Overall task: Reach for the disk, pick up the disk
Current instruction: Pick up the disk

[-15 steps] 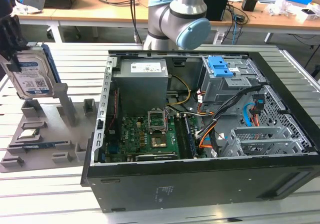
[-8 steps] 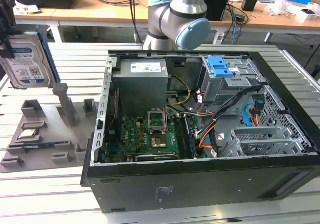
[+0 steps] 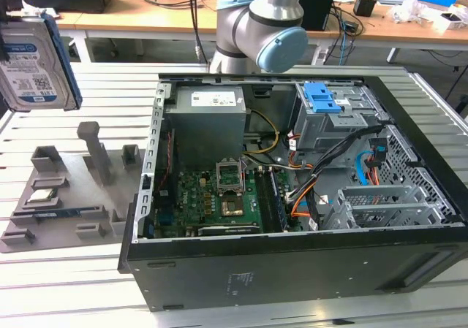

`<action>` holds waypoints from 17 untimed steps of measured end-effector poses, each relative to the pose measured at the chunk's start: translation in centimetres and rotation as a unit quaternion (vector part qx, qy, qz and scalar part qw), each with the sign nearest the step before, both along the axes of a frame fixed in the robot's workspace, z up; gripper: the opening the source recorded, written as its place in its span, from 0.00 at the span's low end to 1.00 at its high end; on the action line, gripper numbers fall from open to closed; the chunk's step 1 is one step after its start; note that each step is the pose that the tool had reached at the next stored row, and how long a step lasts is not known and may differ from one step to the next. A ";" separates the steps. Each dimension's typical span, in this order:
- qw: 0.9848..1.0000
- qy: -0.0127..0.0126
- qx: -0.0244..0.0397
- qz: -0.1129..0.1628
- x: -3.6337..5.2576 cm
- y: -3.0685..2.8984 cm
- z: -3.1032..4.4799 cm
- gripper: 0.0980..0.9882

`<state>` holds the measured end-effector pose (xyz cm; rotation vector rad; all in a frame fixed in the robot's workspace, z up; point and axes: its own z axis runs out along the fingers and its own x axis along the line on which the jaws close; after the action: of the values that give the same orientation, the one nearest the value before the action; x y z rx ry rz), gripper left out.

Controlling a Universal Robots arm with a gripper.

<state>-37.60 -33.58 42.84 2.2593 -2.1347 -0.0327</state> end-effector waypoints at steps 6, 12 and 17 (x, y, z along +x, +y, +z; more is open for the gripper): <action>1.000 0.000 0.000 0.000 0.00 0.23 3.43 0.30; 1.000 0.000 0.000 0.000 0.00 0.37 5.77 0.30; 1.000 0.000 0.000 0.000 0.00 0.38 5.95 0.30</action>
<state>-37.61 -33.20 48.78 2.2592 -2.1349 -0.0326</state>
